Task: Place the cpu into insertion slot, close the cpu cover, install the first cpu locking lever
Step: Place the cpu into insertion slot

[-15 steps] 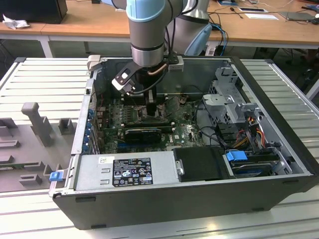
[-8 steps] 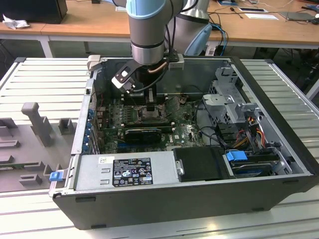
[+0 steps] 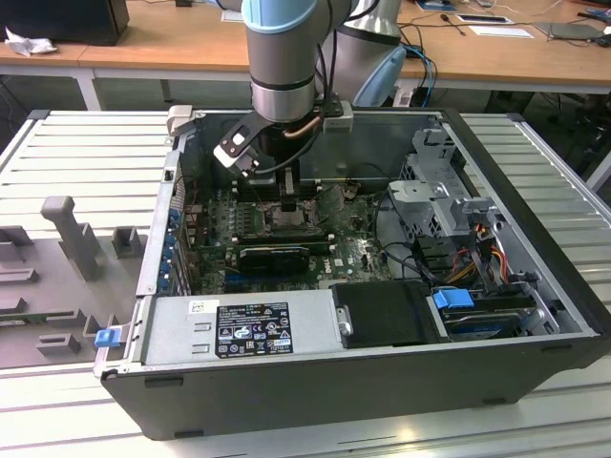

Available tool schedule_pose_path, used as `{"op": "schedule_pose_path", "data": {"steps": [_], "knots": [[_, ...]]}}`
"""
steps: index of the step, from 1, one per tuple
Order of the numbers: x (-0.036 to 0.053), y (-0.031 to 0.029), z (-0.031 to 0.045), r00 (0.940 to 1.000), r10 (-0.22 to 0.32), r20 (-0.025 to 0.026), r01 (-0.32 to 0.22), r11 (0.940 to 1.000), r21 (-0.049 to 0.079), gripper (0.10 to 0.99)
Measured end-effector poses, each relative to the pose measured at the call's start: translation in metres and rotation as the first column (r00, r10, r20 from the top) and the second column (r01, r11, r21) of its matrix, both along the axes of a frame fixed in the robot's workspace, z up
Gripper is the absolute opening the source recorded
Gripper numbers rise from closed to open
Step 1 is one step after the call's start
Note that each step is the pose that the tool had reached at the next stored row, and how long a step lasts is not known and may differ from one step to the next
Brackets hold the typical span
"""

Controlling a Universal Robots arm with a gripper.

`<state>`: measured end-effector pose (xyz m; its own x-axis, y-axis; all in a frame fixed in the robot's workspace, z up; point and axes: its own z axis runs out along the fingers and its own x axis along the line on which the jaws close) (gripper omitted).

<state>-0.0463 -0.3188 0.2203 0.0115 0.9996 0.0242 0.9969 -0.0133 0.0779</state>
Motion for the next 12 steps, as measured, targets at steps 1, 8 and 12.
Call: {"op": "schedule_pose_path", "data": {"steps": [1, 8, 12], "knots": [[0.0, 0.0, 0.0001, 1.0, 0.0, 0.0, 0.0, 1.0, 0.0, 0.106], [0.0, 0.0, 0.0025, 1.0, 0.0, -0.0001, 0.0, 1.0, 0.0, 0.106], [0.0, 0.0, 0.0042, 1.0, 0.0, -0.0001, 0.0, 1.0, 0.0, 0.106]]}}
